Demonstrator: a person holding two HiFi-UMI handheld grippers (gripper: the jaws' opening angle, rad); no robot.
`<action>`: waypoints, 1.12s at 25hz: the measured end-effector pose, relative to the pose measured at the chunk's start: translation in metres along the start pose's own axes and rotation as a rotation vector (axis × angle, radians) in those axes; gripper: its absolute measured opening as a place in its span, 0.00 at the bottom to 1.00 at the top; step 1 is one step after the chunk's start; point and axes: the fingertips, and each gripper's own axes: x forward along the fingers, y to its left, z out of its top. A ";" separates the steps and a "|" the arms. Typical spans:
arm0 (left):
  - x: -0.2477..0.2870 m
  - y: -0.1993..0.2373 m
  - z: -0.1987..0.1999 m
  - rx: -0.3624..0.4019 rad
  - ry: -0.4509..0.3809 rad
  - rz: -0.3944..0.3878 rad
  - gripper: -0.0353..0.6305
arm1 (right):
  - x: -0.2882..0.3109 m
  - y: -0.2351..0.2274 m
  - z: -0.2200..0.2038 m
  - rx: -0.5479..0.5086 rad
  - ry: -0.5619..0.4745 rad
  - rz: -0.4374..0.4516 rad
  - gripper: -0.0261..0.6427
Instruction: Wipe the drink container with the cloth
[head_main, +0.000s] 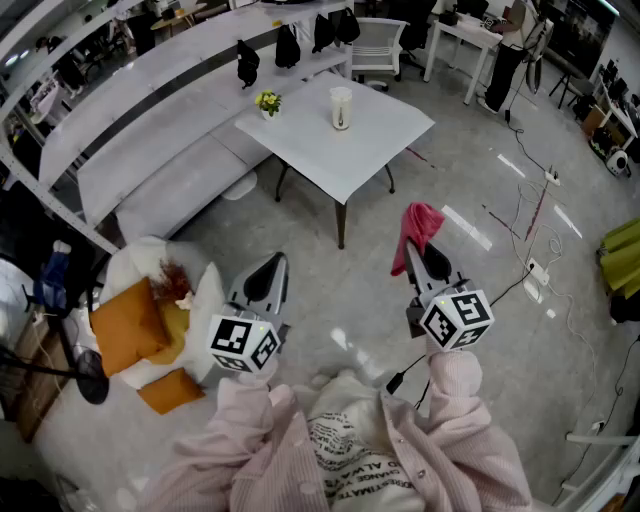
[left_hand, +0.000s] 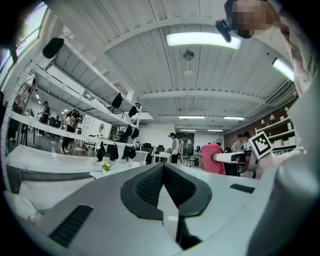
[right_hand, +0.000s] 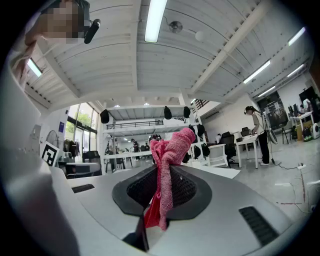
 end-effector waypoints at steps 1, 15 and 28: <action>0.001 -0.002 0.000 -0.002 0.000 -0.001 0.05 | -0.001 -0.002 0.000 0.000 0.001 0.003 0.11; 0.019 -0.018 -0.001 -0.004 -0.011 -0.006 0.05 | -0.003 -0.031 0.003 0.041 -0.015 0.011 0.11; 0.036 -0.014 -0.017 -0.028 0.003 0.049 0.06 | 0.014 -0.055 -0.014 0.069 0.009 0.046 0.11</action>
